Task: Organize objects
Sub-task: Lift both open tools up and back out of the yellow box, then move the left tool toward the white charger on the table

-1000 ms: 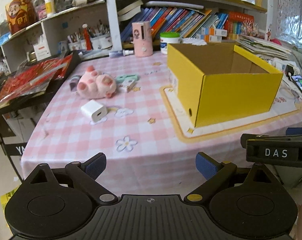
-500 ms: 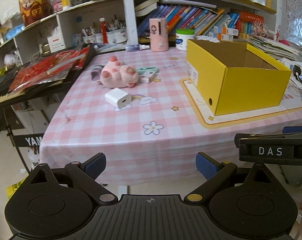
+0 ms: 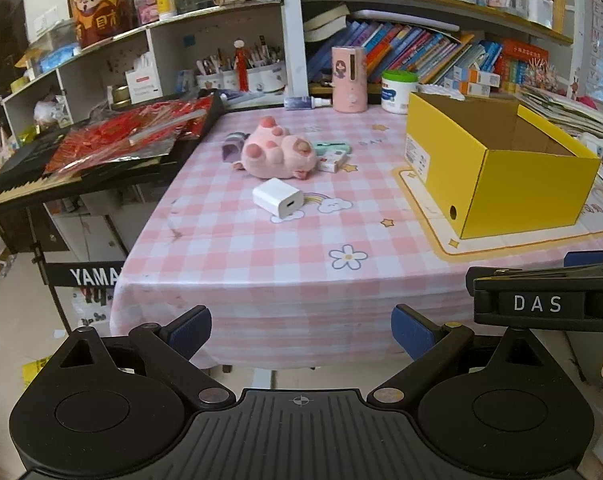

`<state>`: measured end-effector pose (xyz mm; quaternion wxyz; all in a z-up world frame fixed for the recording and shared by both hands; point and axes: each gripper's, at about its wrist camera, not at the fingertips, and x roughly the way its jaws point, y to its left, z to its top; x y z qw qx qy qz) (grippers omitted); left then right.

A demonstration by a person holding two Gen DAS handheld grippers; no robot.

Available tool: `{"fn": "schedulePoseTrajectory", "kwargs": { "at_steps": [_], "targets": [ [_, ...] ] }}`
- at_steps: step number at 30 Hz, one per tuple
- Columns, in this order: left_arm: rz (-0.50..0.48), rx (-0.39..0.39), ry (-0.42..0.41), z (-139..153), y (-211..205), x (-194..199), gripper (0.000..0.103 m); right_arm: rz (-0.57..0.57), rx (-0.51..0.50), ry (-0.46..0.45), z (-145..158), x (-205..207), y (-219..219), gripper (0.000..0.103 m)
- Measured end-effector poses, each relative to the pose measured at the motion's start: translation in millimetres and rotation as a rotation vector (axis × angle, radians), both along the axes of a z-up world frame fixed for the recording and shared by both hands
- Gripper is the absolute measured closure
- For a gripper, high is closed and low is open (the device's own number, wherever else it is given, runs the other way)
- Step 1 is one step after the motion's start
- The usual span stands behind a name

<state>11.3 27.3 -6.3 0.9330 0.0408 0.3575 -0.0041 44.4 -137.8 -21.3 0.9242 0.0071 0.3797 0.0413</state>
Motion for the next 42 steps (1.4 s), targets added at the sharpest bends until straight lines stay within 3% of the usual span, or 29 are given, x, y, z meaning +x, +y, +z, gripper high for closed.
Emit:
{"fn": "schedulePoseTrajectory", "kwargs": {
  "at_steps": [15, 27, 42],
  "targets": [
    [0.040, -0.029, -0.009, 1.3, 26.8, -0.3, 0.005, 0.053, -0.002, -0.009, 3.9, 5.6, 30.5, 0.002],
    [0.078, -0.033, 0.010, -5.1, 34.0, 26.2, 0.005, 0.103, 0.009, 0.005, -1.3, 36.7, 42.1, 0.002],
    [0.172, -0.075, 0.038, -14.0, 46.4, 91.7, 0.005, 0.245, 0.057, 0.007, -3.4, 110.9, 62.4, 0.017]
  ]
}}
